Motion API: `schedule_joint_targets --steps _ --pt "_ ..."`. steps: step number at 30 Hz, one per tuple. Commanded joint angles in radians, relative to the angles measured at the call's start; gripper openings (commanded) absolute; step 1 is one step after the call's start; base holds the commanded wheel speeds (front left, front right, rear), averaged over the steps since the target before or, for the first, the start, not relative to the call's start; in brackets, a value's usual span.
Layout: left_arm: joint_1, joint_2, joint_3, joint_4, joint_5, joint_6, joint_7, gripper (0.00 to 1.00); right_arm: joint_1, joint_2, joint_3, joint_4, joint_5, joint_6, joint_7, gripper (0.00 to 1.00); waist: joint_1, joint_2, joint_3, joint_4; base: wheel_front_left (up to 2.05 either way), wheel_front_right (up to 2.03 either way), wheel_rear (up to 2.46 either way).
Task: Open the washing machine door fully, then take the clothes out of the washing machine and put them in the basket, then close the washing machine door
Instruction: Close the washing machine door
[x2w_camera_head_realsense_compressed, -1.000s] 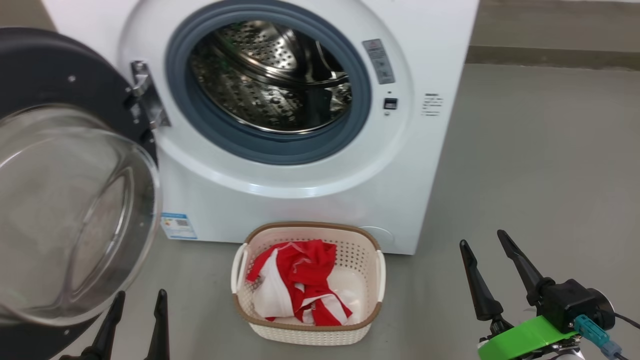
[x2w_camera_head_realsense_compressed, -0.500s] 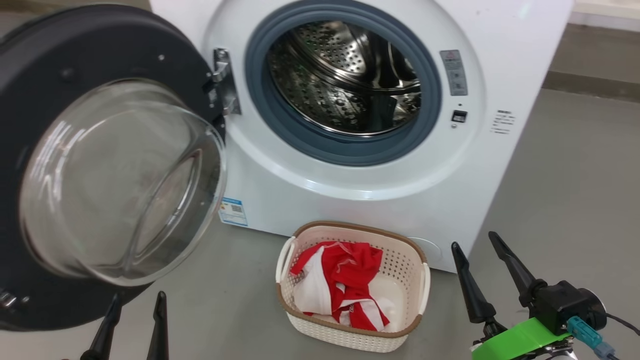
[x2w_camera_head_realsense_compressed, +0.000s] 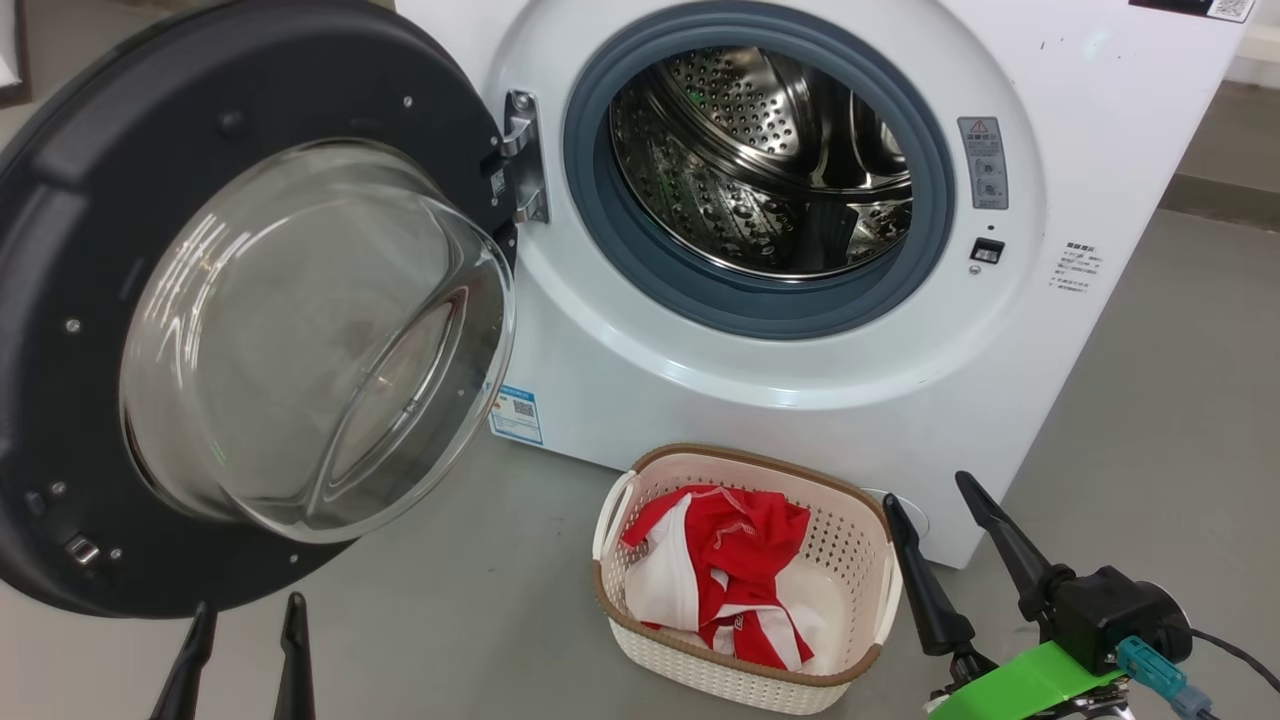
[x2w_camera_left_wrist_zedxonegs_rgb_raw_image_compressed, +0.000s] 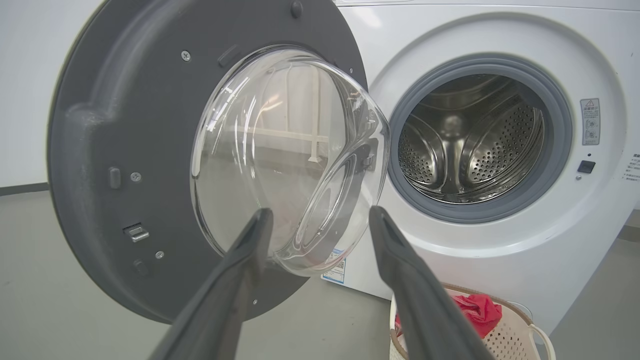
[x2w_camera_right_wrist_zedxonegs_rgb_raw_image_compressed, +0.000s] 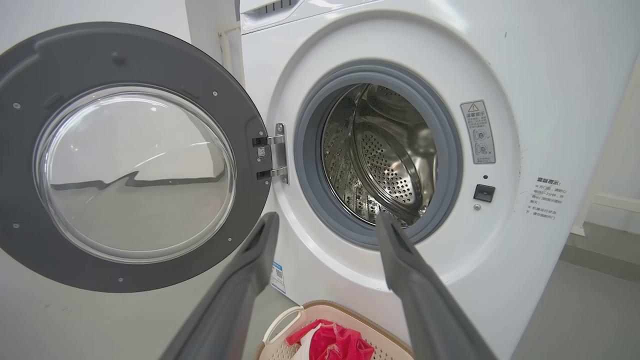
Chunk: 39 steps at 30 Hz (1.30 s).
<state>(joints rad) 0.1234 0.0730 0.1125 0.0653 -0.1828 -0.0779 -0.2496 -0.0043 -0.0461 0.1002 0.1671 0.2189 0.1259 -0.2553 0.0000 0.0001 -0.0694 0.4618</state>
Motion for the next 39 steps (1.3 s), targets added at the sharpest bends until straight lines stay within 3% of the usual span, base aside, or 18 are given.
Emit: schedule_joint_targets --steps 1,19,20,21,23,28,39 --pt "-0.019 0.008 0.038 -0.036 0.002 0.014 -0.012 1.00 -0.045 -0.004 0.027 -0.019 0.005 0.005 -0.006 1.00 0.0000 -0.0001 0.006 0.006 0.00 0.00 0.00" --pt "-0.023 0.002 0.046 -0.051 -0.021 0.023 -0.012 0.99 -0.056 -0.004 0.034 -0.011 0.012 0.005 -0.006 1.00 0.0000 -0.0001 0.017 0.016 0.00 0.00 0.00" --pt "-0.023 0.002 0.046 -0.051 -0.022 0.023 -0.012 0.87 -0.055 -0.004 0.033 -0.012 0.013 0.005 -0.006 1.00 0.0000 -0.0001 0.016 0.015 0.00 0.00 0.00" --pt "-0.024 0.003 0.044 -0.050 -0.022 0.022 -0.012 0.49 -0.053 -0.004 0.032 -0.012 0.013 0.005 -0.006 1.00 0.0000 -0.0001 0.016 0.014 0.00 0.00 0.00" --pt "-0.028 0.006 0.040 -0.053 -0.020 0.018 -0.012 0.00 -0.049 -0.004 0.030 -0.014 0.011 0.005 -0.006 1.00 0.0000 -0.0001 0.015 0.013 0.00 0.00 0.00" --pt "-0.077 0.021 0.062 -0.090 -0.021 0.029 -0.012 0.00 -0.045 -0.004 0.026 -0.009 0.009 0.005 -0.006 1.00 0.0000 -0.0001 0.014 0.012 0.00 0.00 0.00" --pt "-0.425 0.194 0.164 -0.097 -0.044 0.059 0.053 0.00 -0.034 -0.012 0.027 -0.013 0.006 0.005 -0.006 1.00 0.0000 -0.0001 0.006 -0.003 0.00 0.00 0.00"
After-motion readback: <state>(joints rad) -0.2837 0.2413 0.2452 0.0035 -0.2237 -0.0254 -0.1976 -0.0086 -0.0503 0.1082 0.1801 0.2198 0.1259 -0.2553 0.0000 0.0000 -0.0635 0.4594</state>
